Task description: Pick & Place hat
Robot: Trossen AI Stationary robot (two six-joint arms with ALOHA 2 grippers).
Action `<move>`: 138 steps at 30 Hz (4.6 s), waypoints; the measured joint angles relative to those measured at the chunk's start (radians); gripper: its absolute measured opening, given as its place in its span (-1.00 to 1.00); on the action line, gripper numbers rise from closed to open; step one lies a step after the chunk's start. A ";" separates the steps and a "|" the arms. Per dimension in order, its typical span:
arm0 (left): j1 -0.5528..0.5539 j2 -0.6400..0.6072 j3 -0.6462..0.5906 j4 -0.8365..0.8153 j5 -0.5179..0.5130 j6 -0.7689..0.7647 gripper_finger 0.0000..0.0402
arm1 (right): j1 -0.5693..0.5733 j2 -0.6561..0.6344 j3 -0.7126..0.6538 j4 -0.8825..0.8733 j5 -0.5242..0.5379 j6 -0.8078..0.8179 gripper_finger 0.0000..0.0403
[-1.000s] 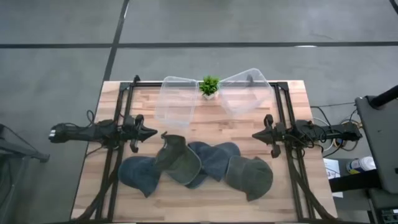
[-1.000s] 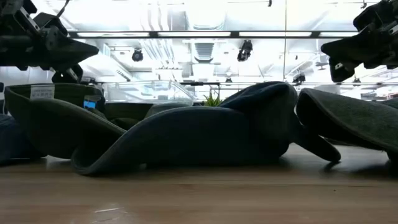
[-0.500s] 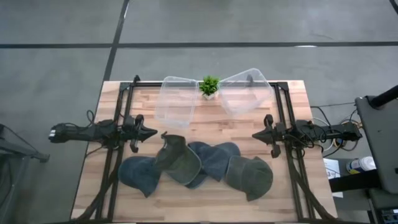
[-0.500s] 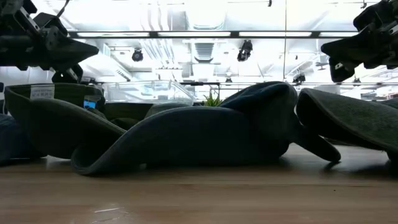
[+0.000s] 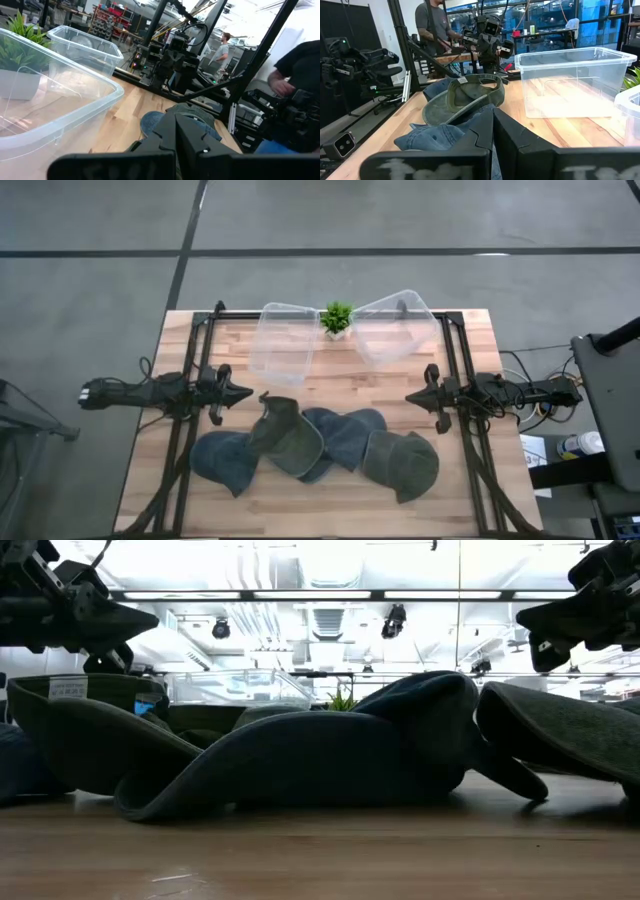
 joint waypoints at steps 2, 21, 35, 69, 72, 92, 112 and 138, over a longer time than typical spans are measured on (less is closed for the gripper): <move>0.000 0.000 0.000 0.000 0.000 0.000 -1.00 | 0.000 0.000 0.000 0.000 0.000 0.000 -0.96; 0.000 0.000 0.000 0.000 0.000 0.000 -1.00 | 0.000 0.000 0.000 0.002 0.000 0.000 -0.96; 0.000 0.000 0.000 0.000 0.000 0.002 -1.00 | 0.000 0.004 0.000 0.018 0.045 -0.054 -0.96; 0.000 0.000 0.000 0.017 -0.012 -0.262 -1.00 | 0.000 0.011 0.000 0.249 0.219 0.244 -0.96; 0.000 0.000 0.000 0.017 -0.012 -0.421 -1.00 | 0.000 0.011 0.000 0.322 0.219 0.240 -0.96; 0.000 0.000 0.000 0.016 -0.050 -0.633 -1.00 | 0.000 0.012 0.000 0.386 0.279 0.378 -0.96; 0.000 0.001 0.002 0.203 -0.185 -0.531 -0.67 | 0.000 0.013 0.000 0.284 0.428 0.693 -0.54; 0.000 0.147 0.336 0.197 -0.276 0.041 -0.23 | 0.000 0.469 0.480 0.122 0.432 0.341 0.03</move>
